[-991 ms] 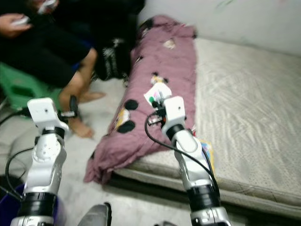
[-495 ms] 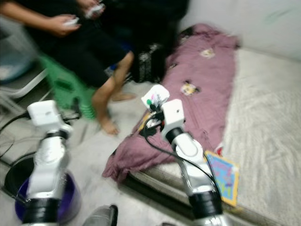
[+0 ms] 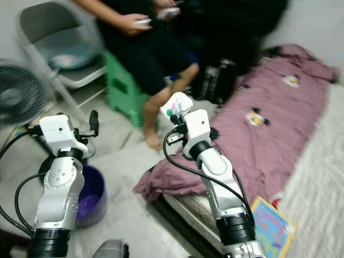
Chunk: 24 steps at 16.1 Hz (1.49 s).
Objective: Clean up the room
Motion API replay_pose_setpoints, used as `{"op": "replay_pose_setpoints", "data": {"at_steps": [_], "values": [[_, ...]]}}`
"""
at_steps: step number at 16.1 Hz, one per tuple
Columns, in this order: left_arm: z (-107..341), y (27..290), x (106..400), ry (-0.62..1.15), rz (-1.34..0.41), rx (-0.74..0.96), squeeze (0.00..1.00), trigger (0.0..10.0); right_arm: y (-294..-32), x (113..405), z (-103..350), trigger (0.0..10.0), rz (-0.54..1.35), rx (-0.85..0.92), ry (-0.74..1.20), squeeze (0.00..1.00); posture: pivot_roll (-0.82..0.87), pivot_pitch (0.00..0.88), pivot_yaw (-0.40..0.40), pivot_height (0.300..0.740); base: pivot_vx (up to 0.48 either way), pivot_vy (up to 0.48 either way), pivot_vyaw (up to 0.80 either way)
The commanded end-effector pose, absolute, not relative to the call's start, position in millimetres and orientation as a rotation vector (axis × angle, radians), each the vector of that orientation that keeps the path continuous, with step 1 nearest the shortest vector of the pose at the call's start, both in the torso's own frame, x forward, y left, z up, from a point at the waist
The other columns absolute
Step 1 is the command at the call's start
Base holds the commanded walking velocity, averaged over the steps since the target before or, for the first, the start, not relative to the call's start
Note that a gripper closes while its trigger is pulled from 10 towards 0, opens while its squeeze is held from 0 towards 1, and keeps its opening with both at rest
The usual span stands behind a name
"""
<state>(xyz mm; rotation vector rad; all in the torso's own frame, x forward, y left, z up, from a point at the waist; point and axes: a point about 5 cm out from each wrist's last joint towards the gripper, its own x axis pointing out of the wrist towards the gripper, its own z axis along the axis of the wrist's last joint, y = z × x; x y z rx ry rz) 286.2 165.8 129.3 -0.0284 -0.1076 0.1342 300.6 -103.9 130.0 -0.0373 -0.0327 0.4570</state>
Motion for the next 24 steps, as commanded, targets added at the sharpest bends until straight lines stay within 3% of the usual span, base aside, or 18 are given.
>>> {"op": "replay_pose_setpoints", "data": {"at_steps": [1,24], "values": [[128.8,168.9,285.1,-0.099,0.143,-0.023,0.0,10.0,-98.9,301.0,133.4,10.0,0.477,-0.041,-0.047,0.0,0.04,0.016,-0.066,0.74,0.0,0.0,0.8],[132.0,157.6,287.7,-0.091,0.099,-0.039,0.0,10.0,-93.6,304.3,138.6,10.0,0.511,-0.079,-0.109,0.0,0.04,0.018,-0.056,0.74,0.0,0.0,0.8]]}}
